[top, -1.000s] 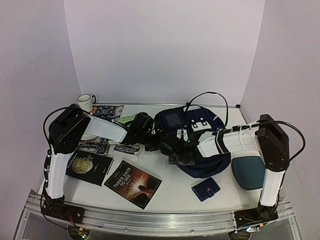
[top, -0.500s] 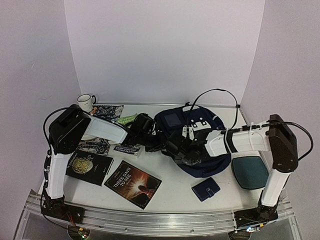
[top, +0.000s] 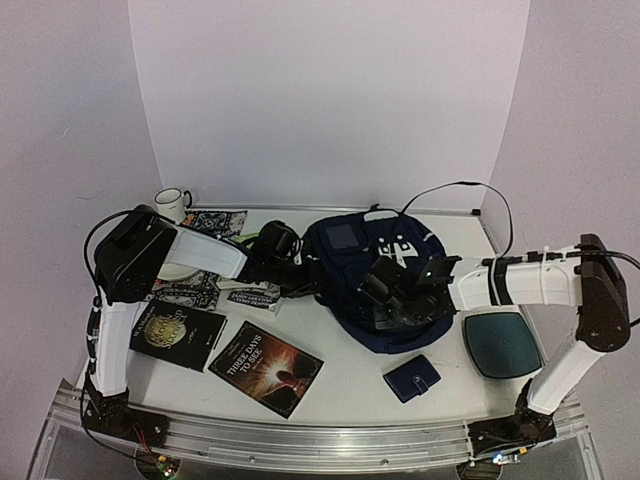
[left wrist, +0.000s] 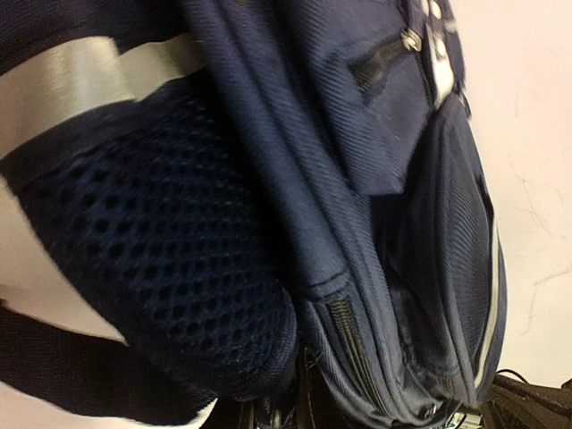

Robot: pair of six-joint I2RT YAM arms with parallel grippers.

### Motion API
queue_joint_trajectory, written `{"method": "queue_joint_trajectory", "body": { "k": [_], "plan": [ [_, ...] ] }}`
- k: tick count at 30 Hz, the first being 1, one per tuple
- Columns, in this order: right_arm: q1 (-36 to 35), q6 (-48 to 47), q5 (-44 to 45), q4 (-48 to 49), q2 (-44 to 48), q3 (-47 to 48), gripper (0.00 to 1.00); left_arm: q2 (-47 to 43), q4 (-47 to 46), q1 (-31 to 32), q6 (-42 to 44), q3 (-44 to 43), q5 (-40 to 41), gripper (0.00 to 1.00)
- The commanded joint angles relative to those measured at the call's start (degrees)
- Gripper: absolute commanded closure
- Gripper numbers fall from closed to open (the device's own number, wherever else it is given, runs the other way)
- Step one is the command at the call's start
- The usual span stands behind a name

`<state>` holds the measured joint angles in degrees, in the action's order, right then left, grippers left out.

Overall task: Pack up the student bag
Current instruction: Zip the upper front pocket of the student bag, then hold the upper front pocket of the student bag.

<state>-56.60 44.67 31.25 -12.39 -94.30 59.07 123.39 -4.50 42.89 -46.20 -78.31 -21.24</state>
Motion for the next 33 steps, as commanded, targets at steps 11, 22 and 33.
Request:
{"method": "queue_joint_trajectory", "body": {
  "k": [11, 22, 33],
  "plan": [
    [3.45, -11.10, -13.70, 1.60, 1.64, -0.58, 1.00, 2.80, 11.73, -7.77, 9.27, -12.96, 2.35, 0.83],
    [3.47, -12.83, -21.14, 9.56, -6.34, 8.06, 1.00, -11.75, 7.00, -4.25, -0.35, -0.29, 1.08, 0.35],
    [3.47, -13.21, -22.35, 11.86, -6.75, 7.33, 1.00, -10.18, -0.45, 2.73, -8.08, 3.47, -2.61, 0.42]
  ]
}}
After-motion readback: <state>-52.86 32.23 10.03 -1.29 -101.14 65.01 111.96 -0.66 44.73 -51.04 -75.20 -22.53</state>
